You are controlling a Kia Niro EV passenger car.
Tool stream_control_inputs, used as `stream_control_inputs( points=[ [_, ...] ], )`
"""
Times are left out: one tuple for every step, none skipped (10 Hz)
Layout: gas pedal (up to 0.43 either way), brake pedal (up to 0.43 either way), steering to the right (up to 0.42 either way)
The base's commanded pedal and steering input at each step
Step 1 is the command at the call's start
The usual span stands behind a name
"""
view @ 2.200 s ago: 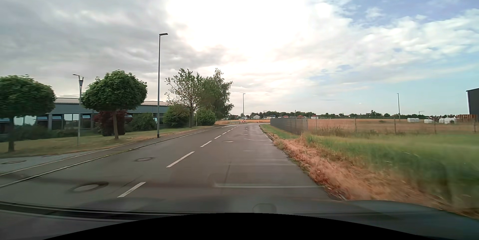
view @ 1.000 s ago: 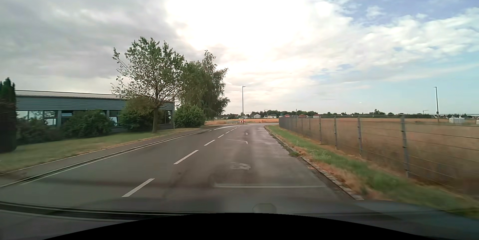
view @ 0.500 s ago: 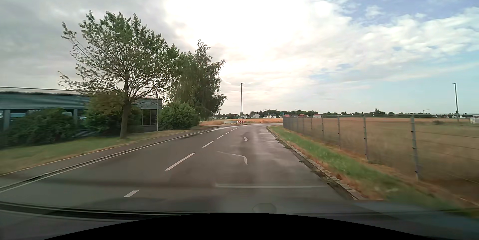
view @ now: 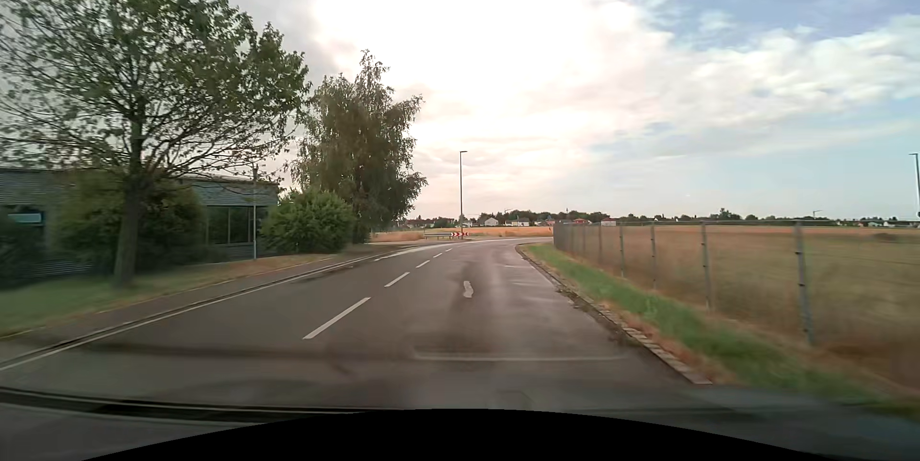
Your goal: Follow the waypoints while adhering to traffic rules and regulations
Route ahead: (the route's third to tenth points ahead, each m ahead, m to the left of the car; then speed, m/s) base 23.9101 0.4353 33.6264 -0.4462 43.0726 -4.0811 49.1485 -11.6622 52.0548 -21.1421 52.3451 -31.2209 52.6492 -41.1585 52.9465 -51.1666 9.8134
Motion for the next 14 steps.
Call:
stream_control_inputs(
  points=[
    [0.028,0.000,0.000],
    [0.028,0.000,0.000],
    [0.028,0.000,0.000],
    [0.028,0.000,0.000],
    [0.028,0.000,0.000],
    [0.028,0.000,0.000],
    [0.059,0.000,0.001],
    [0.087,0.000,0.005],
    [0.087,0.000,0.009],
    [0.087,0.000,0.014],
    [0.079,0.000,0.018],
    [0.028,0.000,0.020],
    [0.020,0.000,0.022],
    [0.000,0.000,0.022]
  ],
)
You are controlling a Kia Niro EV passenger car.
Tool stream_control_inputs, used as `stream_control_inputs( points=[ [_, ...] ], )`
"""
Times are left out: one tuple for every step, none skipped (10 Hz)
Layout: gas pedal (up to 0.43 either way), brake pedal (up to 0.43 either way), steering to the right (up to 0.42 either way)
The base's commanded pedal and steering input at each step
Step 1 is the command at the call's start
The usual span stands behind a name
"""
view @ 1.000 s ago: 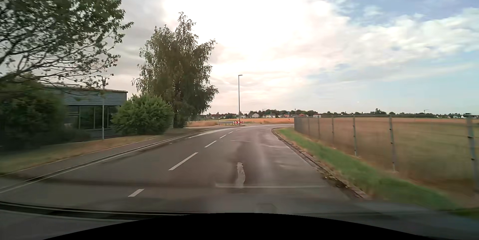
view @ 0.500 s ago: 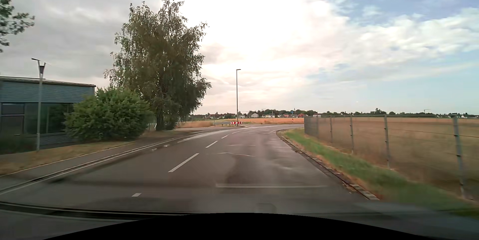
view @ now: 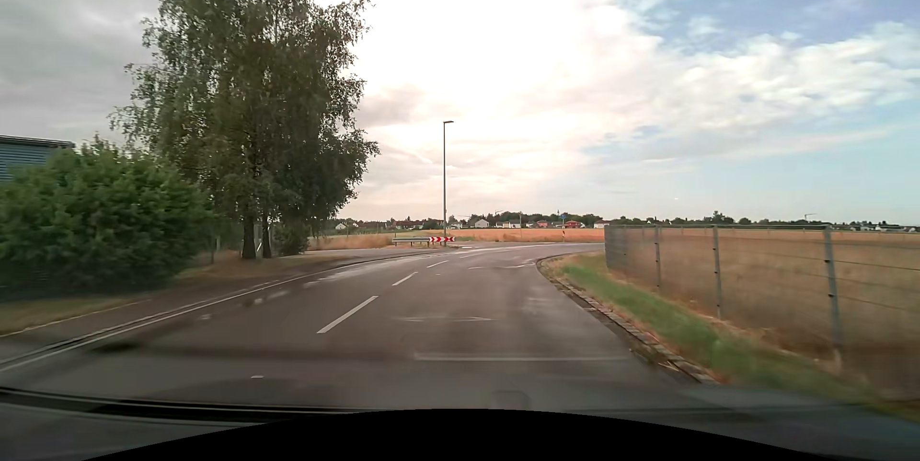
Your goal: Follow the waypoints while adhering to traffic rules and regulations
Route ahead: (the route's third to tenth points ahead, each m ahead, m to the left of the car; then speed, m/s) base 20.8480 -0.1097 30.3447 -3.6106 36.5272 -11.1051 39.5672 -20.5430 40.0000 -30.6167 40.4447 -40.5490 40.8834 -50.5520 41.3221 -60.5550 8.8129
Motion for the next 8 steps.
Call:
stream_control_inputs(
  points=[
    [0.000,0.000,0.024],
    [0.000,0.000,0.031],
    [0.000,0.000,0.040],
    [0.000,0.000,0.048],
    [0.000,0.000,0.049],
    [0.000,0.000,0.049],
    [0.000,0.000,0.046],
    [0.000,0.000,0.042]
  ],
)
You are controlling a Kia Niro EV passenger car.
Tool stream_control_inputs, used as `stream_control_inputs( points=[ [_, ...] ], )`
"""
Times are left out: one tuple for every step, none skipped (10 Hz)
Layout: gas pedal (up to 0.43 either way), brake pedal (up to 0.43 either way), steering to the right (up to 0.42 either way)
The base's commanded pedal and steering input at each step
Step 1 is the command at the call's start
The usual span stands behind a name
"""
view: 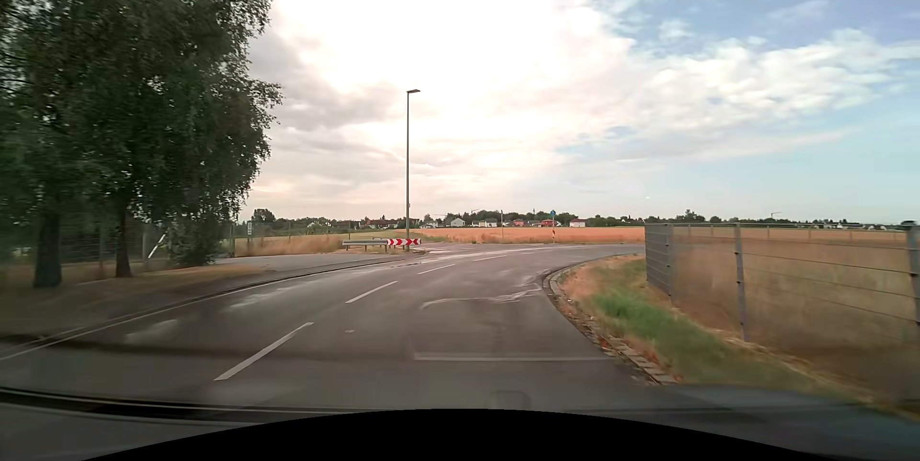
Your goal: Follow the waypoints while adhering to traffic rules and regulations
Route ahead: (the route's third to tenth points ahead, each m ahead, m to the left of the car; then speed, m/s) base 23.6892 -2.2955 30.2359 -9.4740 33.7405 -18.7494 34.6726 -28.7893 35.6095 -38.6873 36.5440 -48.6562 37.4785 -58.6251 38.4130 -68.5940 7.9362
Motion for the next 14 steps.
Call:
stream_control_inputs(
  points=[
    [0.000,0.000,0.041],
    [0.000,0.000,0.041],
    [0.000,0.000,0.040],
    [0.000,0.000,0.037],
    [0.000,0.000,0.035],
    [0.000,0.000,0.034],
    [0.000,0.000,0.034],
    [0.000,0.000,0.035],
    [0.000,0.000,0.045],
    [0.000,0.000,0.055],
    [0.000,0.000,0.069],
    [0.000,0.000,0.083],
    [0.000,0.000,0.096],
    [0.000,0.000,0.109]
  ],
)
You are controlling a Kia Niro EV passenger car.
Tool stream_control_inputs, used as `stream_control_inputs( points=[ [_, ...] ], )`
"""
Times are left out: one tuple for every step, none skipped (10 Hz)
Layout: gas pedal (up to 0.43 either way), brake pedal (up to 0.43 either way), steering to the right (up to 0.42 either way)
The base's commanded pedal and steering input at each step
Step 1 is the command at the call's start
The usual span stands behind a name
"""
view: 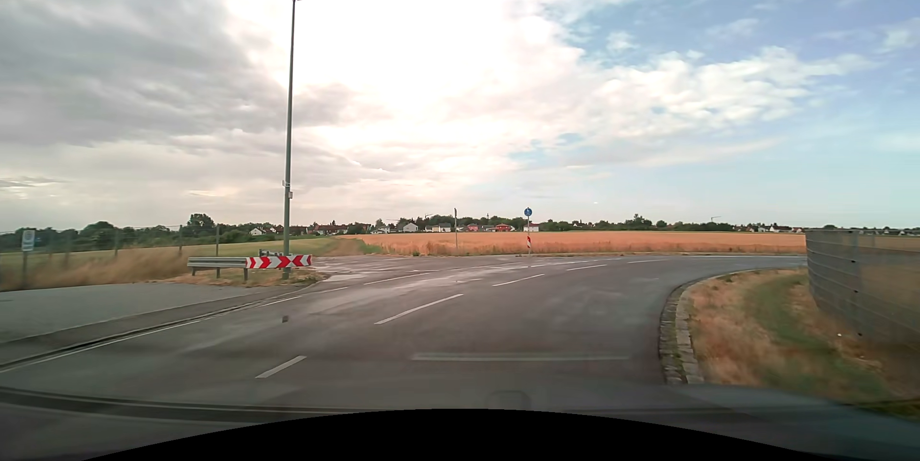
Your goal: Follow the waypoints while adhering to traffic rules and regulations
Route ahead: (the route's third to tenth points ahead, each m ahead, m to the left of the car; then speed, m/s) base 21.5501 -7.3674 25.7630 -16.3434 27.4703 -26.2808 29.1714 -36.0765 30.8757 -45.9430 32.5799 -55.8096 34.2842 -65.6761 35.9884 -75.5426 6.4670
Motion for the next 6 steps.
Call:
stream_control_inputs(
  points=[
    [0.000,0.000,0.119],
    [0.000,0.000,0.135],
    [0.000,0.000,0.159],
    [0.000,0.000,0.170],
    [0.000,0.000,0.180],
    [0.020,0.000,0.194]
  ],
)
